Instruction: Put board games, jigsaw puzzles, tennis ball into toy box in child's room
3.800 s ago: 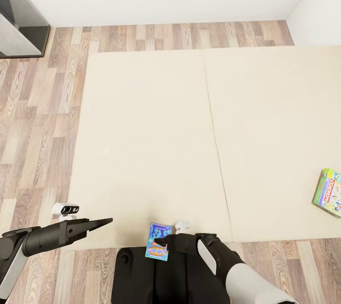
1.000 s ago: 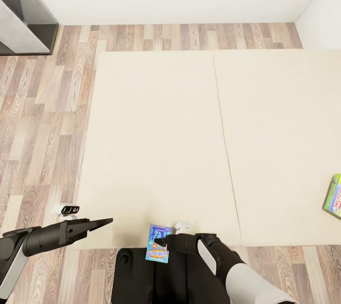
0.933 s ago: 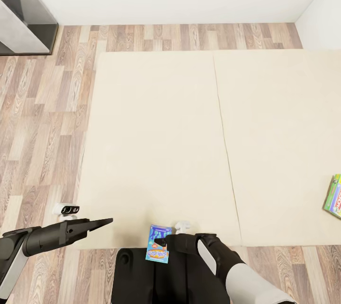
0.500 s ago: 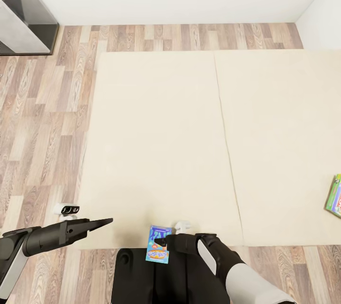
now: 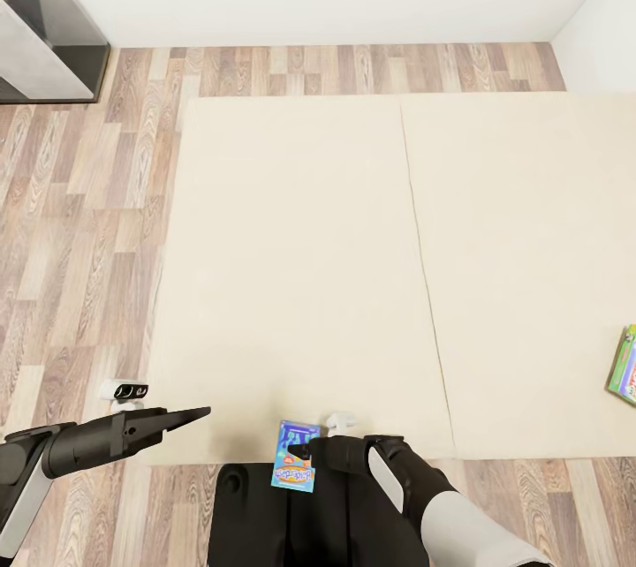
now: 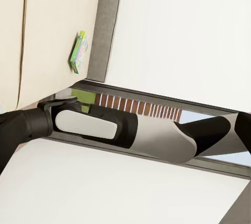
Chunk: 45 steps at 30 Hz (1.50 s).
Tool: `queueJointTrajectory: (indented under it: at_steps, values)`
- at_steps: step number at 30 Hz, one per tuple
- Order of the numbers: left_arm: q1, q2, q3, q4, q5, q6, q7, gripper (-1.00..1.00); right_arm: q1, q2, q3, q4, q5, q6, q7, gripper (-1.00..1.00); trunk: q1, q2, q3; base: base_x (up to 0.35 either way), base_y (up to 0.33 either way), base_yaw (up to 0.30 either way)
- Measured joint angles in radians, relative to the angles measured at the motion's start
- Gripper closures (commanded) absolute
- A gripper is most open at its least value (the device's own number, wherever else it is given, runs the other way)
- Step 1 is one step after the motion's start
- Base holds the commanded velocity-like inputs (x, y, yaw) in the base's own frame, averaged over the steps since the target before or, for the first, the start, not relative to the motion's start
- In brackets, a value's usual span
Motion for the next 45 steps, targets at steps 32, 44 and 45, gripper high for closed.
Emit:
queueJointTrajectory:
  at_steps: [32,44,45]
  values:
    - [0.000,0.001,0.000,0.000,0.000,0.000,0.000,-1.00,0.000,0.000,0.002,0.137,0.003,-0.063,-0.020,-1.00,0.000,0.000,0.000,0.000,0.000,0.000]
    - [0.000,0.002,0.000,0.000,0.000,0.000,0.000,-1.00,0.000,0.000,0.003,0.134,0.004,-0.065,-0.030,-1.00,0.000,0.000,0.000,0.000,0.000,0.000]
    - [0.000,0.002,0.000,0.000,0.000,0.000,0.000,-1.00,0.000,0.000,0.003,0.132,0.004,-0.064,-0.030,-1.00,0.000,0.000,0.000,0.000,0.000,0.000]
